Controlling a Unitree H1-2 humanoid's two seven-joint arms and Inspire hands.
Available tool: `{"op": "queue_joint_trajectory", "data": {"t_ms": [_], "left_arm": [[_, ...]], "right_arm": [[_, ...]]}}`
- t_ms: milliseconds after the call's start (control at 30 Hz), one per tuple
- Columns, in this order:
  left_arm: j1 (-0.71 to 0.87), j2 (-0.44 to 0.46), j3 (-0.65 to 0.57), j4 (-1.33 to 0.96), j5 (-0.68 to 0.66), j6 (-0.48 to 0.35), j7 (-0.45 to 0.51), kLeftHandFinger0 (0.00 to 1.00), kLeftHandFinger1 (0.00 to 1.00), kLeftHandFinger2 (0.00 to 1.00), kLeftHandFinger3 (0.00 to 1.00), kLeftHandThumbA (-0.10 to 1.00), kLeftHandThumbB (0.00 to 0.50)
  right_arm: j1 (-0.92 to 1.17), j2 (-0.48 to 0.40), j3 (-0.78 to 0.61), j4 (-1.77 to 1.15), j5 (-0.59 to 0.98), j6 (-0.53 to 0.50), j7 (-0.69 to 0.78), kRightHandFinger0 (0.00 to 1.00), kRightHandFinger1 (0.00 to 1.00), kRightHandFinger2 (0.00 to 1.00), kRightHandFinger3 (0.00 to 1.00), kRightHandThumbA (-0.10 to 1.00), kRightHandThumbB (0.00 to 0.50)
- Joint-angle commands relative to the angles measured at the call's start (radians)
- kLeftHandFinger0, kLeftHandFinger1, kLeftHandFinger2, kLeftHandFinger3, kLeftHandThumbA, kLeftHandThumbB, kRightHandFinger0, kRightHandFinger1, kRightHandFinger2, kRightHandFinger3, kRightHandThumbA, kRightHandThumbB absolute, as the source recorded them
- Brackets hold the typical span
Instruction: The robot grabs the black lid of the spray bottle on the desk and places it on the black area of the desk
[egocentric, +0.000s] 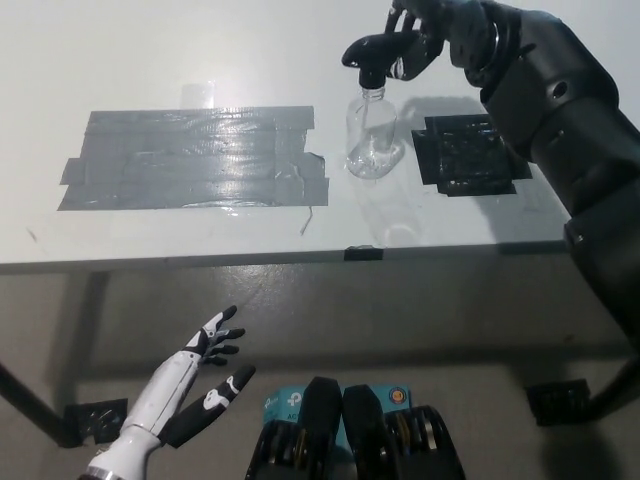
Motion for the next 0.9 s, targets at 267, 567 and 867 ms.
{"op": "queue_joint_trajectory", "data": {"t_ms": [267,567,867], "left_arm": [[-0.021,0.026,-0.011,-0.014,0.028,-0.024,-0.013,0.73,0.75,0.82,1.0,0.94,0.212],[-0.017,0.022,-0.014,-0.001,0.032,-0.034,-0.006,0.74,0.75,0.82,1.0,0.94,0.207],[0.003,0.02,-0.014,-0.005,0.038,-0.037,0.0,0.75,0.74,0.81,1.0,0.95,0.206]], "right_arm": [[-0.114,-0.057,-0.155,-0.033,0.112,-0.087,-0.151,0.05,0.4,0.65,0.01,0.74,0.115],[-0.132,-0.093,-0.28,-0.05,0.176,-0.128,-0.207,0.06,0.36,0.55,0.38,0.7,0.091],[-0.127,-0.12,-0.473,-0.052,0.317,-0.087,-0.248,0.0,0.32,0.59,0.35,0.64,0.06]]}}
